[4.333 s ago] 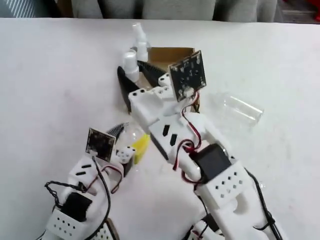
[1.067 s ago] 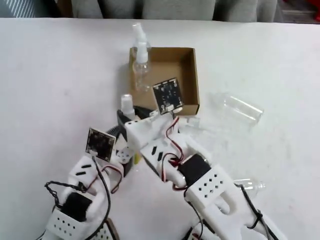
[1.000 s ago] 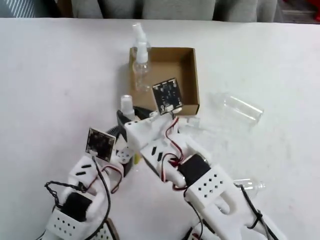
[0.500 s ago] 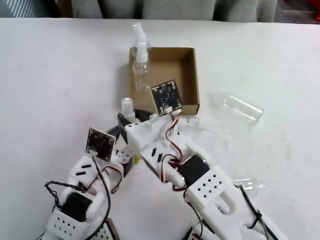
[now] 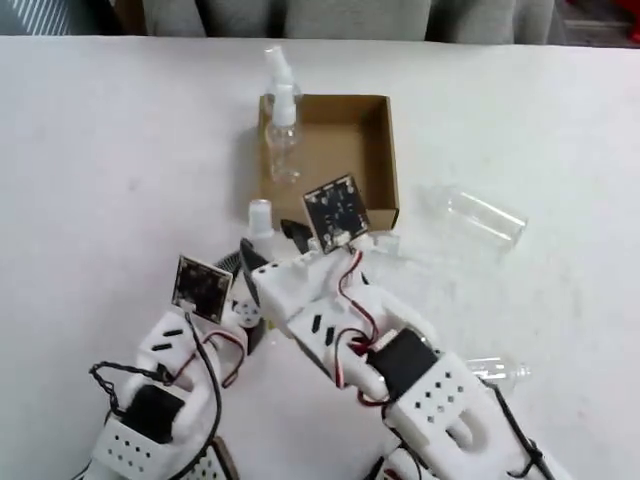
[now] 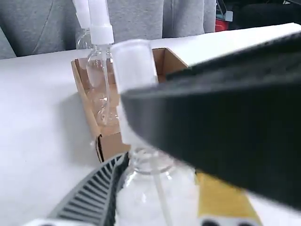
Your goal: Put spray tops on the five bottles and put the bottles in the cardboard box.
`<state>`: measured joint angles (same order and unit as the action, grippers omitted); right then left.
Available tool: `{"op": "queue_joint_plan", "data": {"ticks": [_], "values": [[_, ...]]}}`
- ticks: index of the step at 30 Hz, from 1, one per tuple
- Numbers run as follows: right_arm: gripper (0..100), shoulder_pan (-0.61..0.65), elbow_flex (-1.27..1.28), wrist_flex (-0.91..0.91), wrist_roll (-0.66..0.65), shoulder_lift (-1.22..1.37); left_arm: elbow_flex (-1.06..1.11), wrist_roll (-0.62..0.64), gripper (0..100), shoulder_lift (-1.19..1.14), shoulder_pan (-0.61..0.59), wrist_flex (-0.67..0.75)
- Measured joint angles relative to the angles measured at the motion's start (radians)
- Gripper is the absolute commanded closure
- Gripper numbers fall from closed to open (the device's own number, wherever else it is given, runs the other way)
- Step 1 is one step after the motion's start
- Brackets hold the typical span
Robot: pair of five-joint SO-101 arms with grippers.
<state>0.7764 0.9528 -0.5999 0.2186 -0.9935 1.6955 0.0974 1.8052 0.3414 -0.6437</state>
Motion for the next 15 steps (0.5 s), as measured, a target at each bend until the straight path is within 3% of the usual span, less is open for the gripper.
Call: {"op": "queue_joint_plan", "data": {"ticks": [8, 12, 15], "values": [[83.5, -0.002, 0.0, 0.0, -0.051, -0.12, 0.0, 0.0, 94, 0.0, -0.002, 0.0], [99.2, -0.058, 0.0, 0.0, -0.052, -0.144, 0.0, 0.0, 94, 0.0, -0.002, 0.0], [94.9, -0.117, -0.002, 0.0, -0.052, -0.143, 0.0, 0.0, 94, 0.0, -0.002, 0.031]]}}
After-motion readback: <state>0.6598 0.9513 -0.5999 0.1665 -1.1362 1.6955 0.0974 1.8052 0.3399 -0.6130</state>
